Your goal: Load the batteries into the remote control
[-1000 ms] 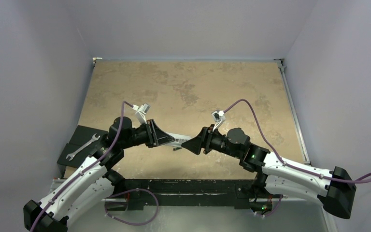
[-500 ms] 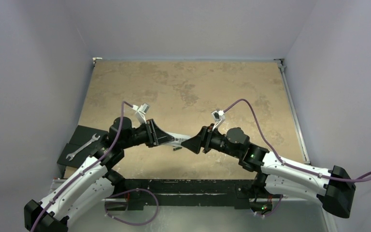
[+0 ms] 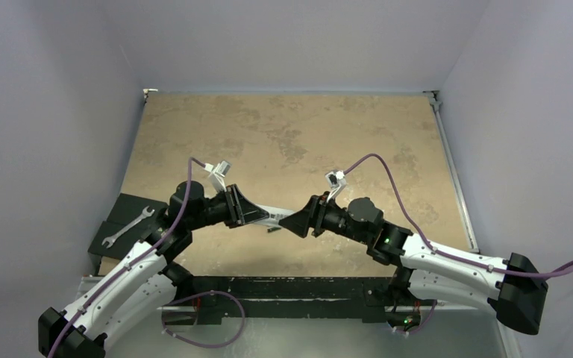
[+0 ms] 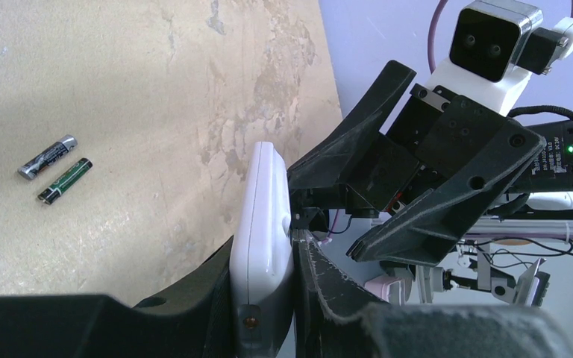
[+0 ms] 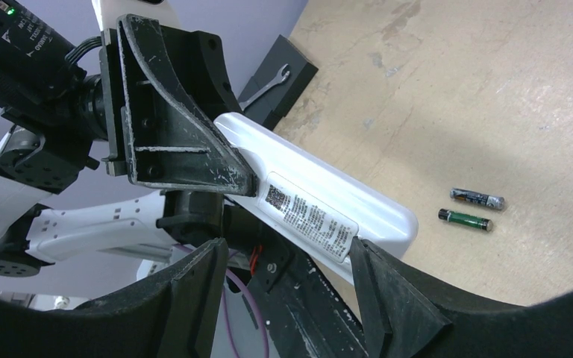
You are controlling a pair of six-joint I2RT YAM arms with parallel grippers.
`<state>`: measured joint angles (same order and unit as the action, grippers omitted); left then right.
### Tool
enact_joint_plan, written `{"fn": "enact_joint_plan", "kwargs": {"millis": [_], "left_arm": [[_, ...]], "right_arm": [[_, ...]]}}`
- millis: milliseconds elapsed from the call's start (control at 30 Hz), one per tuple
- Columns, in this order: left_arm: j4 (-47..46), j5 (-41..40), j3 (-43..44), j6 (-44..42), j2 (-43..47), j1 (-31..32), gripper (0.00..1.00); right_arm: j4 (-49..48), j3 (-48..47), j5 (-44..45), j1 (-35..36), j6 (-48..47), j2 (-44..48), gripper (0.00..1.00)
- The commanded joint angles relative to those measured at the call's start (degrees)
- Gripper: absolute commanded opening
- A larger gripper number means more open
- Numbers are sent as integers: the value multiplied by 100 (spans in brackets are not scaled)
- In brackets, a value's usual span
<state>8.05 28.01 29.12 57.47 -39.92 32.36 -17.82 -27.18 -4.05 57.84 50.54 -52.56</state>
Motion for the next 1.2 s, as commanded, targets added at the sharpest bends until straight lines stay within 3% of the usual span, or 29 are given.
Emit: {"fn": "enact_joint_plan", "kwargs": {"millis": [0,867,1167], "left_arm": [[-426,348,76,99,-13,77,0],[116,-52,181,-190,-95,78,0],[227,-71,290,-249,-86,77,0]], "right_arm": [[-892,-13,-406,149,190,9,68],[-1068,-33,-456,269,177,114,68],[-337,-57,14,271,61,318,68]]}}
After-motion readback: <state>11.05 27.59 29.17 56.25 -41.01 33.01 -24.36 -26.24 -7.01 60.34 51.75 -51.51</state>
